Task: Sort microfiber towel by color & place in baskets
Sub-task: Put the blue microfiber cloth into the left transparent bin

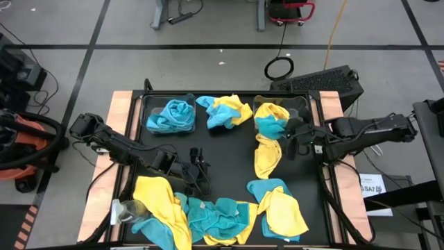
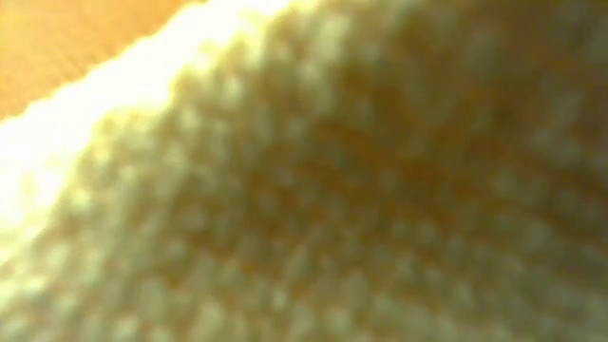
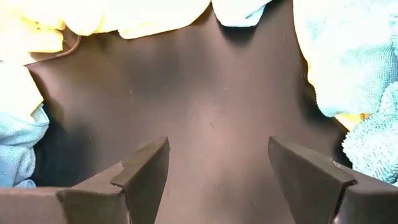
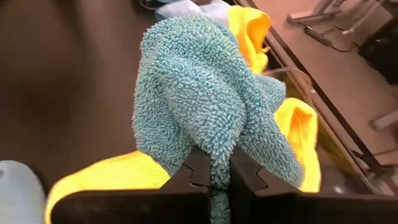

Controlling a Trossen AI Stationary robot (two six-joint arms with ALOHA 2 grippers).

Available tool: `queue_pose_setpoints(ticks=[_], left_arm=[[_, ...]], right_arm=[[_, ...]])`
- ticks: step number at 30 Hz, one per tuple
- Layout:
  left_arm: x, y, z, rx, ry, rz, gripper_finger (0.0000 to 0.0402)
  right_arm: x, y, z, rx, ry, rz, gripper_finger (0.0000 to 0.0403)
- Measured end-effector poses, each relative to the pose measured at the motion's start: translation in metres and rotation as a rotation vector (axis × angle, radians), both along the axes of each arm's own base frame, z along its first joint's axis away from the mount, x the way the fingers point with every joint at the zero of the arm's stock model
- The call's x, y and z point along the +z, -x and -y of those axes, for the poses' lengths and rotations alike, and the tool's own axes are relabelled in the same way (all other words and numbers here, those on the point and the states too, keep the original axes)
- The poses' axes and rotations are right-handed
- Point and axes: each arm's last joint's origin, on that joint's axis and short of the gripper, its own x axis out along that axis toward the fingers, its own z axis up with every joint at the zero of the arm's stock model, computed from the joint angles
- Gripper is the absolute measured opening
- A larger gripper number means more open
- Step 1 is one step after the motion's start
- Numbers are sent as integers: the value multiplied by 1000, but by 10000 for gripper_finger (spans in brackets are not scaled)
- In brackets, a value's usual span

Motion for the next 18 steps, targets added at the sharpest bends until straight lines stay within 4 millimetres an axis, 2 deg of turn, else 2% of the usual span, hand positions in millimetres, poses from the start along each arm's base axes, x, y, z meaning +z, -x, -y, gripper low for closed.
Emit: queue_pose_setpoints(ticks=[11, 18], left_arm=[[0, 0, 0, -4, -3, 2, 280], [2, -2, 1, -17, -6, 28, 280]], right_arm=[[-2, 22, 13, -182, 9, -63, 8], [-5, 28, 27, -291, -6, -112, 8]])
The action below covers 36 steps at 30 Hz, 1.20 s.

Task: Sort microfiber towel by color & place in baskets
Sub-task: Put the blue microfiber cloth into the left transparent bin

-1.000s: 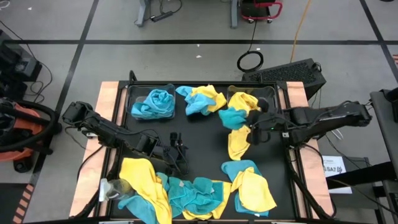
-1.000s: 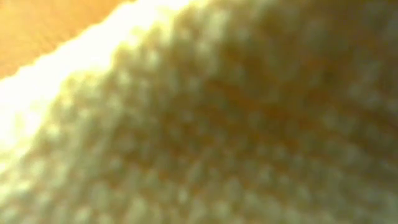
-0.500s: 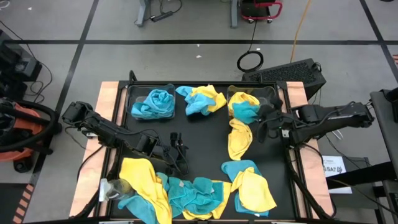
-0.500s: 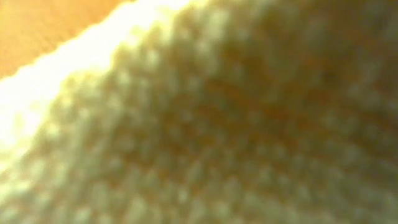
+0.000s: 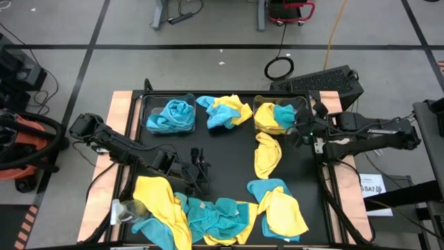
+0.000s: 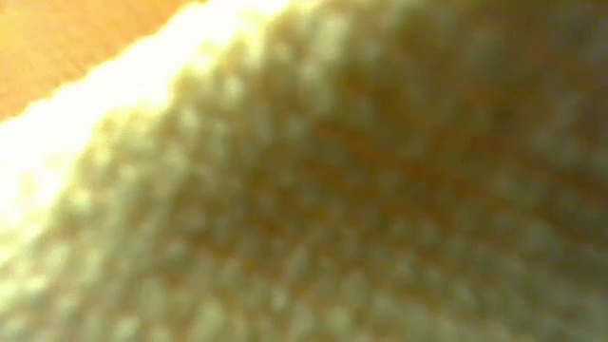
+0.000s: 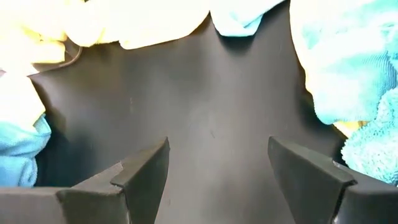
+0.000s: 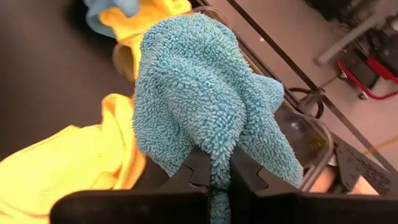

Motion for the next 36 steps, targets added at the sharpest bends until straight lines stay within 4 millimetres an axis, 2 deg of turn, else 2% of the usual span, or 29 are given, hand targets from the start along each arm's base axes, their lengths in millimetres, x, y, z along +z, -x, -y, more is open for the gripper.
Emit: queue_pose_setpoints(ticks=[6, 12, 16, 20, 27, 36], left_arm=[[2, -2, 1, -6, 2, 21, 280], [2, -1, 1, -5, 2, 20, 280], [1, -1, 0, -5, -1, 10, 280], [0, 0, -1, 14, -26, 7, 280], [9, -8, -9, 134, -227, 139, 280], [31, -29, -35, 182, -274, 358, 280]], right_arm=[[-1, 0, 12, -61, -23, -18, 8], [-6, -9, 24, -62, -32, -71, 8], [-1, -18, 26, -24, -1, -2, 8], [5, -30, 27, 85, -21, 114, 8], [8, -57, 26, 343, -86, 236, 8], [-7, -95, 30, 548, -113, 229, 8]])
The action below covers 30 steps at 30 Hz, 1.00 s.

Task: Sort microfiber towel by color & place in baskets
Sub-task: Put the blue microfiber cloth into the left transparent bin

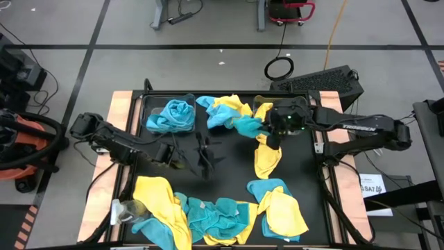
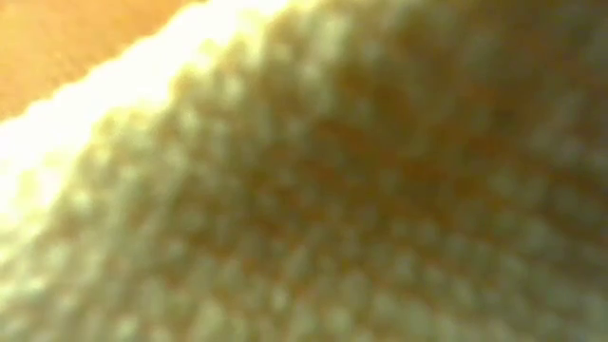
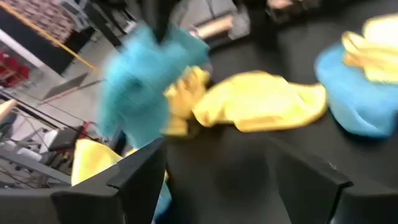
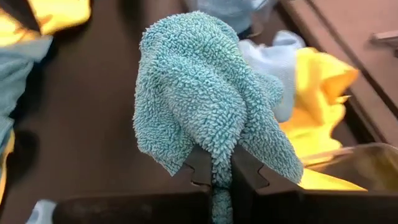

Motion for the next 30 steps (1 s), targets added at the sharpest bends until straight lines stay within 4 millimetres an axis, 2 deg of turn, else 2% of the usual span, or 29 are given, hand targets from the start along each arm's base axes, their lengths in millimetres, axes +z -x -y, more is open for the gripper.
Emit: queue_pose_setpoints(ticks=[5, 10, 17, 26, 28, 30], left_arm=[[8, -8, -20, -28, 30, 79, 280], [9, -12, -43, -55, 104, 103, 280], [10, -14, -68, -101, 244, 129, 280], [5, -12, -78, -118, 301, 83, 279], [3, -11, -78, -122, 306, 60, 266], [2, -11, -78, -124, 299, 44, 237]], right_arm=[[-11, -17, 0, 83, 21, -13, 8], [-13, -31, -5, 182, 49, 22, 8], [1, -53, -13, 276, 120, 43, 8], [16, -91, -35, 414, 209, 47, 8], [20, -96, -38, 435, 218, 40, 8], [23, -99, -40, 444, 213, 23, 9]])
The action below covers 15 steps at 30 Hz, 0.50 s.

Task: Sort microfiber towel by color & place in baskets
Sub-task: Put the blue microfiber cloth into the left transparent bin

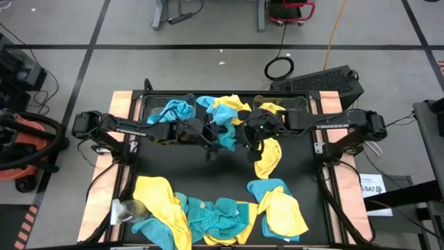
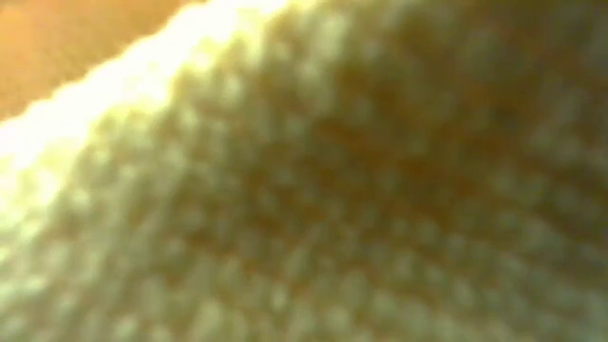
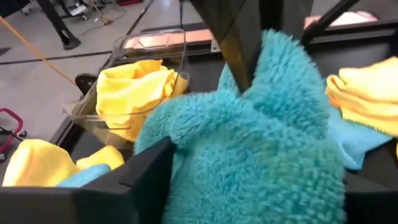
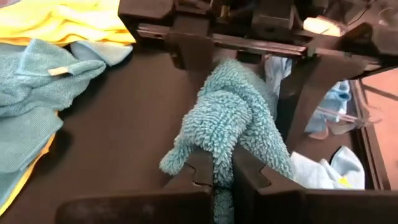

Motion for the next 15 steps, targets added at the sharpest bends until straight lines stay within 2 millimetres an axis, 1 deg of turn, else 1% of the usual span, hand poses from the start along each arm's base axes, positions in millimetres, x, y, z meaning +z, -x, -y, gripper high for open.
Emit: queue_pose_setpoints(ticks=[3, 6, 7, 8, 11, 15], left_arm=[[-1, 0, 2, -24, -42, -16, 161], [-1, 0, 3, -52, -94, -24, 56], [-1, 0, 2, -57, -107, -25, 31], [-1, 0, 2, -56, -114, -26, 22], [0, 2, 0, -2, -164, -43, 22], [7, 16, -6, 119, -252, -125, 20]], right_arm=[[-1, -2, -1, 1, -2, -31, 9], [-1, -1, -1, -18, -24, -42, 16], [-1, -1, 0, -31, -25, -46, 24], [-2, 0, 0, -54, -19, -52, 35], [-3, 3, 1, -138, 25, -85, 85], [-5, 10, 3, -232, 60, -146, 165]])
